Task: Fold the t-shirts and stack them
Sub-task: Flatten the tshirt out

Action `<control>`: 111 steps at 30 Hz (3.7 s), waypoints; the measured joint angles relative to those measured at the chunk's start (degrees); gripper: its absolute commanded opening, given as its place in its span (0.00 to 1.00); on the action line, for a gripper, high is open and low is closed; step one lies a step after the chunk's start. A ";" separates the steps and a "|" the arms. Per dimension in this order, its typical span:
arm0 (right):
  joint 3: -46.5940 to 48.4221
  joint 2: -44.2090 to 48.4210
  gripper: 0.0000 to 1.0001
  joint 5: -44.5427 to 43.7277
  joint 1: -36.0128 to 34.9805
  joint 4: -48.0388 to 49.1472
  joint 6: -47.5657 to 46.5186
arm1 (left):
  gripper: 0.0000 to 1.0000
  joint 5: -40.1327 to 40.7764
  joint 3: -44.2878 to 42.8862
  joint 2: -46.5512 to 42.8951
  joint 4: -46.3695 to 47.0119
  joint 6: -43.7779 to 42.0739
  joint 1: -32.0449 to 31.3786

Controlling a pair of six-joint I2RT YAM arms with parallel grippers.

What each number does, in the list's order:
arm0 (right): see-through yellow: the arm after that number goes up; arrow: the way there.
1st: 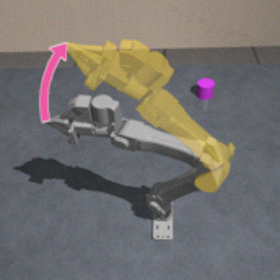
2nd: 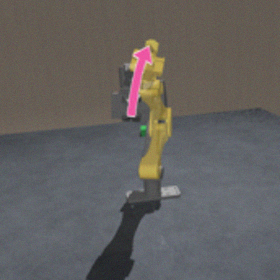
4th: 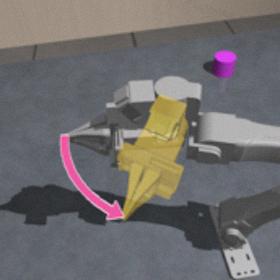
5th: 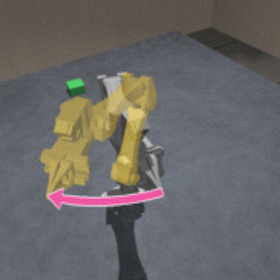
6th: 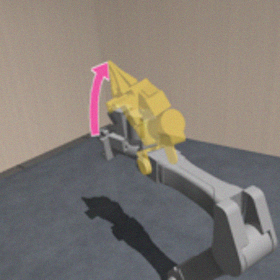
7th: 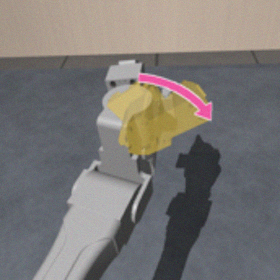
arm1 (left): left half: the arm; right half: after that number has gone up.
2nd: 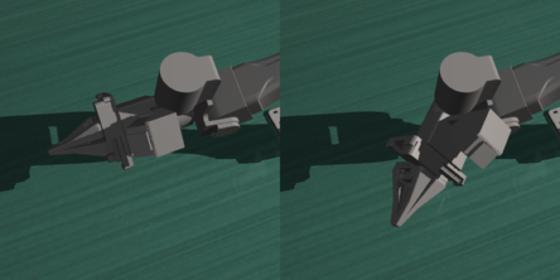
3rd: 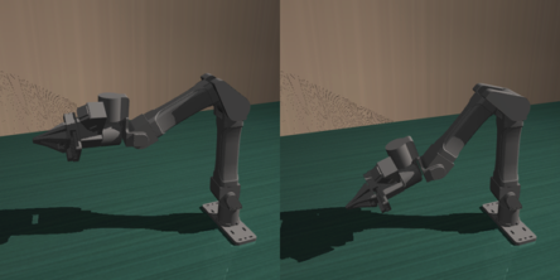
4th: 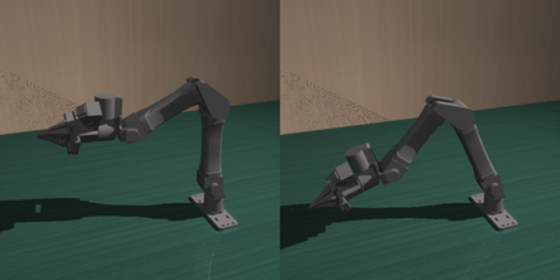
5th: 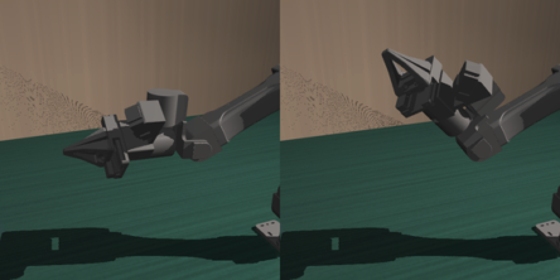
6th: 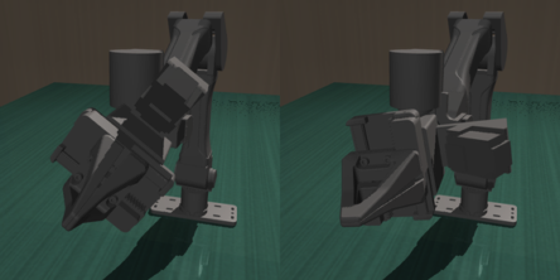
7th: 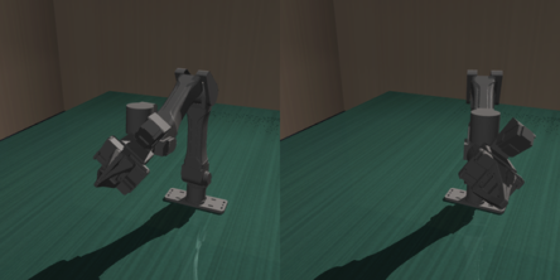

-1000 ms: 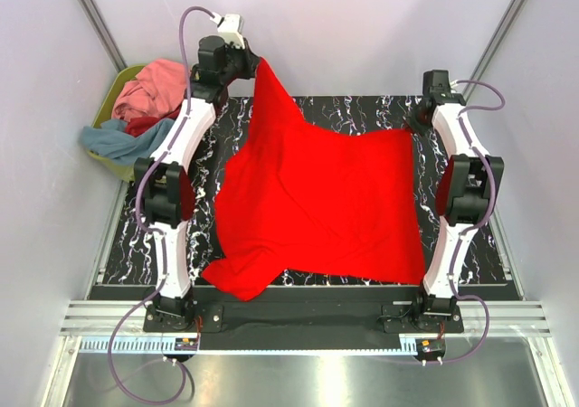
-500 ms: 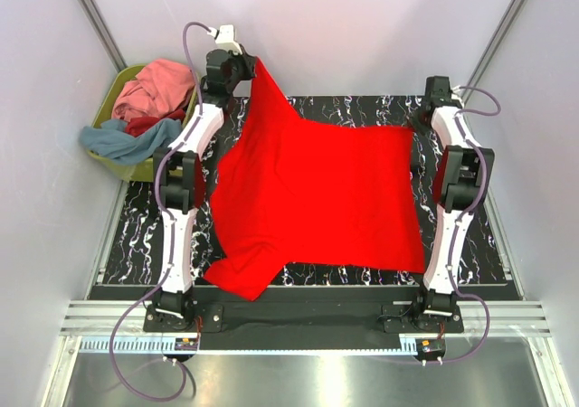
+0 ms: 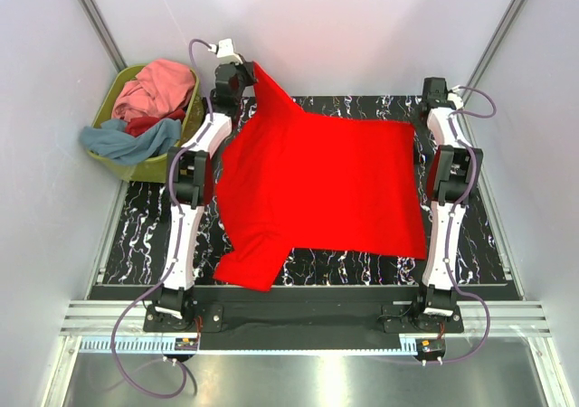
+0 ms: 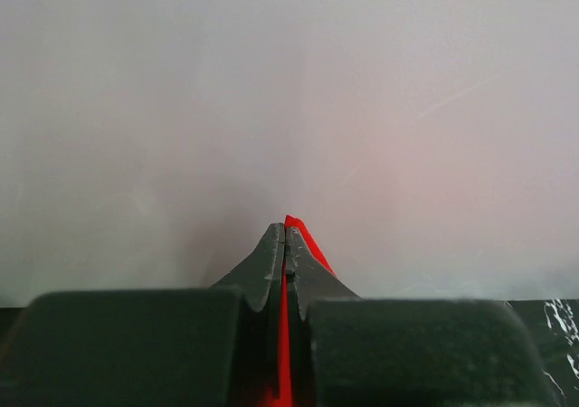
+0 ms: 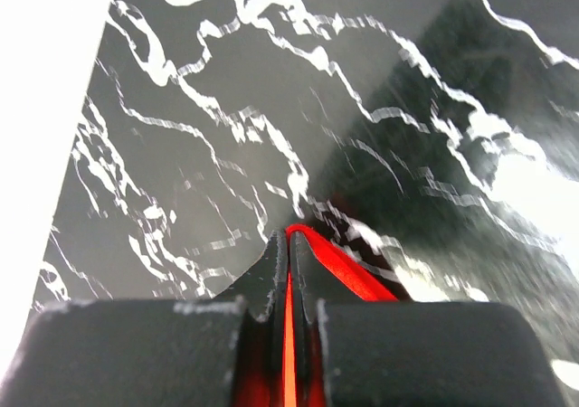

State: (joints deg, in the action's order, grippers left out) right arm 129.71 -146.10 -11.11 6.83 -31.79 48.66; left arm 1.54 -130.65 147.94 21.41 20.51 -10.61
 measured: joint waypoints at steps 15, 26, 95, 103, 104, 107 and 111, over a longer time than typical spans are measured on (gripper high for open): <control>13.42 -3.39 0.80 1.51 1.44 -10.12 -10.84 | 0.99 7.61 18.56 -13.97 -11.10 -0.46 -0.66; -29.79 28.24 0.93 9.18 -3.48 -17.57 -14.40 | 0.99 -2.51 56.54 -66.77 -34.84 0.79 -2.73; -88.28 65.99 0.62 19.15 -69.07 10.84 7.32 | 0.49 -10.75 93.42 -92.11 -74.88 26.56 -19.61; -85.94 65.02 0.47 18.27 -62.20 9.16 2.75 | 0.47 -11.17 95.17 -91.36 -62.07 29.73 -21.57; -85.33 64.59 0.47 18.36 -60.37 8.92 2.10 | 0.47 -11.13 95.01 -90.14 -60.06 29.79 -21.57; -83.17 63.41 0.47 18.80 -55.82 8.26 -0.17 | 0.46 -11.04 93.29 -82.51 -56.24 29.40 -20.55; -80.43 63.10 0.48 19.93 -51.17 6.71 -3.41 | 0.45 -10.93 90.60 -70.75 -52.61 27.52 -17.07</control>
State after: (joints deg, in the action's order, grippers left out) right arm 49.28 -83.00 8.82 -44.34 -25.08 45.25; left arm -9.39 -40.05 77.19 -31.20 48.03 -27.68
